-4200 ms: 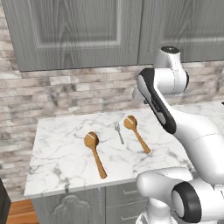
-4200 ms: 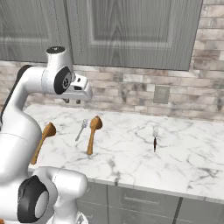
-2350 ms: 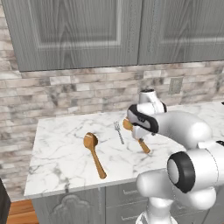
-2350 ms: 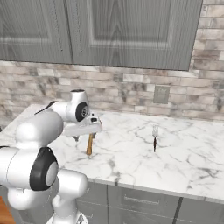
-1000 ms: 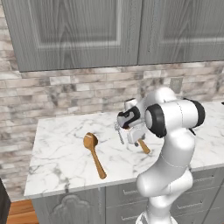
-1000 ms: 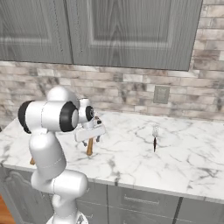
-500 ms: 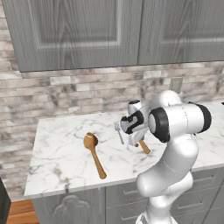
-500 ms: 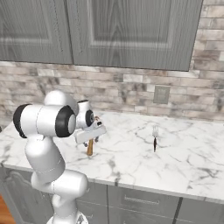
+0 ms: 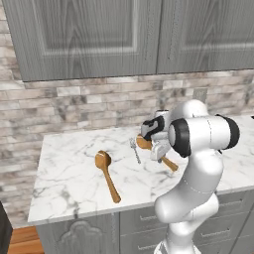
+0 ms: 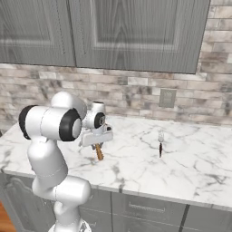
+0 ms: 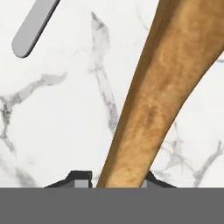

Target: Organize the utensils by type. Pick up the wooden spoons from the counter and place them in the open cabinet. Then pick up the metallic utensils from the counter and place them in the open drawer.

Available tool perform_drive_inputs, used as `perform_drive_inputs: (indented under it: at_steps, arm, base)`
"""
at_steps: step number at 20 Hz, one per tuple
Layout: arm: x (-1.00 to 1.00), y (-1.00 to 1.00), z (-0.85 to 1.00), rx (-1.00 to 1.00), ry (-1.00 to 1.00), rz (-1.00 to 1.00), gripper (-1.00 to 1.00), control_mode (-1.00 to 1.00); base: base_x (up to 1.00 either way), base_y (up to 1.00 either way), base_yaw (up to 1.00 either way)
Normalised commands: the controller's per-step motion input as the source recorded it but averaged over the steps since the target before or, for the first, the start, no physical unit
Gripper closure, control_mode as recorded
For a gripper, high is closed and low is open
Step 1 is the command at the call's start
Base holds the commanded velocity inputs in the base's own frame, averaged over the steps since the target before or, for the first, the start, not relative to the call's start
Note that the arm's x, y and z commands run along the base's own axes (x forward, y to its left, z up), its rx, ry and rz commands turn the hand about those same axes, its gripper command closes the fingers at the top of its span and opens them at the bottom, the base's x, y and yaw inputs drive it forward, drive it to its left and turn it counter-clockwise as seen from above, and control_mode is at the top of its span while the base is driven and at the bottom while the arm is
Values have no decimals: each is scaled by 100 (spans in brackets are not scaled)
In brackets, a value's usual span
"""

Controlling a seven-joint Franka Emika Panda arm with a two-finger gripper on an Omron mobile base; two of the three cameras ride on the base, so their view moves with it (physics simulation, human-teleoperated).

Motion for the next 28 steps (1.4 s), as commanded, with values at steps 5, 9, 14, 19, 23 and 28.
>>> perform_drive_inputs:
  at_steps: [5,9,14,19,23,28]
  arm:
    - [-75,0,4,1,-7,9,100,-100]
    - [-53,0,20,0,-3,5,100,-100]
    - [-27,-5,51,0,0,6,100,-100]
    - [-36,-6,51,0,-8,12,100,-100]
    - [-29,5,42,0,-11,10,100,-100]
    - [-38,3,35,0,-8,1,100,-100]
  base:
    - [0,0,0]
    - [0,0,0]
    - [0,0,0]
    - [0,0,0]
    - [0,0,0]
    - [0,0,0]
